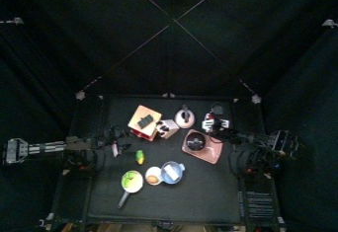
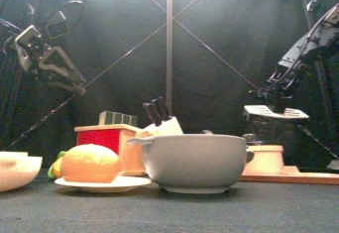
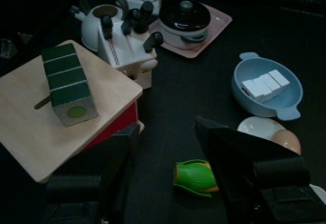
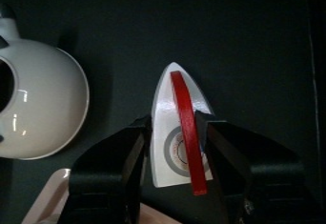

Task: Grab bowl

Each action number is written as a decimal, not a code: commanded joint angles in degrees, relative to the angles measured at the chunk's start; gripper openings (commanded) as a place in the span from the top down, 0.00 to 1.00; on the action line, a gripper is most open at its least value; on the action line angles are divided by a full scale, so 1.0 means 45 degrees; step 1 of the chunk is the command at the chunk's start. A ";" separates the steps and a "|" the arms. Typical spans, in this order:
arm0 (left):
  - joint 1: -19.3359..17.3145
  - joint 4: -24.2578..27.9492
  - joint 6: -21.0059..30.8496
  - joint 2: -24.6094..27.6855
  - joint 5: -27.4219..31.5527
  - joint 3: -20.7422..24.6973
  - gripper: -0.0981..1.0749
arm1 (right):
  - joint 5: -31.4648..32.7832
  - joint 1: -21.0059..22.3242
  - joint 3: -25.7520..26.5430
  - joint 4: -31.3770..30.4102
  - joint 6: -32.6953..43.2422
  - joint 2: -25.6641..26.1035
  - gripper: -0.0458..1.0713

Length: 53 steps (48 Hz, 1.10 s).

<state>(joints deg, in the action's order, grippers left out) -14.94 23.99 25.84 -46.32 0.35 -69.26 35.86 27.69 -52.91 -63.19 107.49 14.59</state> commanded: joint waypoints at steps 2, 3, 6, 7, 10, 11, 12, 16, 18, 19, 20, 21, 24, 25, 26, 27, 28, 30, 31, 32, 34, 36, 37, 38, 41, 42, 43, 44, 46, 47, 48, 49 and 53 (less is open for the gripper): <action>-0.0039 0.0000 0.0020 0.0020 -0.0059 0.0176 0.18 | 0.0293 -0.0820 0.0273 0.0000 0.0020 0.1191 0.25; -0.0039 0.0000 0.0020 0.0039 -0.0059 0.0176 0.18 | 0.0312 -0.0996 0.0293 0.0000 0.0020 0.1367 0.25; -0.0020 0.0000 0.0020 0.0039 -0.0059 0.0176 0.18 | 0.0312 -0.1641 0.0293 -0.0059 0.0000 0.1895 0.25; -0.0039 0.0000 0.0020 0.0020 -0.0059 0.0176 0.18 | 0.0293 -0.1855 0.0273 -0.0078 -0.0020 0.2012 0.25; -0.0020 0.0000 0.0020 0.0020 -0.0059 0.0176 0.18 | 0.0312 -0.2461 0.0273 -0.0176 0.0000 0.2363 0.25; -0.0020 0.0000 0.0020 0.0020 -0.0059 0.0176 0.18 | 0.0293 -0.2676 0.0273 -0.0215 0.0000 0.2461 0.25; -0.0020 0.0000 0.0020 0.0039 -0.0059 0.0176 0.18 | 0.0273 -0.2871 0.0254 -0.0254 0.0000 0.2539 0.25; -0.0039 0.0000 0.0000 0.0020 -0.0059 0.0176 0.18 | 0.0059 -0.3867 0.0293 -0.0508 -0.0020 0.2715 0.25; -0.0039 0.0000 0.0020 0.0020 -0.0059 0.0176 0.18 | -0.0254 -0.4473 0.0312 -0.0781 -0.0020 0.2695 0.25; -0.0039 0.0000 0.0020 0.0039 -0.0059 0.0176 0.18 | -0.0410 -0.4707 0.0312 -0.0918 -0.0020 0.2695 0.25; -0.0039 0.0000 0.0020 0.0020 -0.0059 0.0176 0.18 | -0.0605 -0.4941 0.0332 -0.1055 0.0000 0.2676 0.25; -0.0039 0.0000 0.0020 0.0039 -0.0039 0.0176 0.18 | -0.0820 -0.5176 0.0312 -0.1211 0.0000 0.2656 0.25; -0.0039 0.0000 0.0020 0.0020 -0.0059 0.0176 0.18 | -0.1445 -0.5781 0.0332 -0.1660 0.0039 0.2520 0.25; -0.0039 0.0000 0.0020 0.0020 -0.0059 0.0176 0.18 | -0.1758 -0.6035 0.0332 -0.1875 0.0078 0.2402 0.25; -0.0039 0.0000 0.0020 0.0020 -0.0059 0.0176 0.18 | -0.1973 -0.6191 0.0332 -0.1973 0.0078 0.2324 0.25; -0.0039 0.0000 0.0020 0.0020 -0.0059 0.0176 0.18 | -0.2168 -0.6367 0.0332 -0.2070 0.0078 0.2227 0.26; -0.0039 0.0000 0.0020 0.0020 -0.0059 0.0176 0.18 | -0.2363 -0.6523 0.0352 -0.2148 0.0098 0.2109 0.26; -0.0039 0.0000 0.0020 0.0020 -0.0059 0.0176 0.18 | -0.2715 -0.6875 0.0371 -0.2266 0.0098 0.1777 0.26; -0.0039 0.0000 0.0020 0.0039 -0.0059 0.0176 0.18 | -0.2852 -0.6992 0.0391 -0.2266 0.0098 0.1641 0.26; -0.0039 0.0000 0.0020 0.0039 -0.0039 0.0176 0.18 | -0.2969 -0.7129 0.0430 -0.2285 0.0098 0.1484 0.26; -0.0039 0.0000 0.0020 0.0020 -0.0059 0.0176 0.18 | -0.3184 -0.7344 0.0508 -0.2266 0.0059 0.1133 0.26; -0.0039 0.0000 0.0020 0.0039 -0.0059 0.0176 0.18 | -0.3379 -0.7539 0.0625 -0.2266 0.0039 0.0742 0.26; -0.0039 0.0000 0.0020 0.0039 -0.0059 0.0176 0.18 | -0.3457 -0.7637 0.0684 -0.2266 0.0039 0.0566 0.26; -0.0020 0.0000 0.0020 0.0020 -0.0059 0.0176 0.18 | -0.3535 -0.7734 0.0762 -0.2266 0.0020 0.0352 0.26; -0.0039 0.0000 0.0020 0.0039 -0.0059 0.0176 0.18 | -0.3730 -0.8027 0.1016 -0.2266 -0.0020 -0.0234 0.26; -0.0039 0.0000 0.0020 0.0020 -0.0059 0.0176 0.18 | -0.3770 -0.8125 0.1094 -0.2266 -0.0020 -0.0410 0.26; -0.0039 0.0000 0.0020 0.0020 -0.0059 0.0176 0.18 | -0.3828 -0.8242 0.1191 -0.2266 -0.0039 -0.0605 0.26; -0.0020 0.0000 0.0020 0.0020 -0.0059 0.0176 0.18 | -0.3867 -0.8340 0.1328 -0.2266 -0.0059 -0.0781 0.26; -0.0039 0.0000 0.0020 0.0020 -0.0059 0.0156 0.18 | -0.3887 -0.8535 0.1543 -0.2266 -0.0078 -0.1113 0.26; -0.0039 0.0000 0.0020 0.0039 -0.0059 0.0176 0.18 | -0.3887 -0.8691 0.1699 -0.2266 -0.0078 -0.1348 0.26; -0.0039 0.0000 0.0020 0.0020 -0.0059 0.0156 0.18 | -0.3867 -0.8750 0.1777 -0.2266 -0.0098 -0.1484 0.26; -0.0039 0.0000 0.0020 0.0039 -0.0059 0.0156 0.18 | -0.3867 -0.8809 0.1875 -0.2266 -0.0098 -0.1621 0.26; -0.0039 0.0000 0.0020 0.0020 -0.0059 0.0156 0.18 | -0.3828 -0.8887 0.2187 -0.2187 -0.0098 -0.2129 0.26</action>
<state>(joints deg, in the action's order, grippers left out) -14.94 23.99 25.93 -46.32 0.35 -69.26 18.46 -11.95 -45.44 -73.21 107.14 6.15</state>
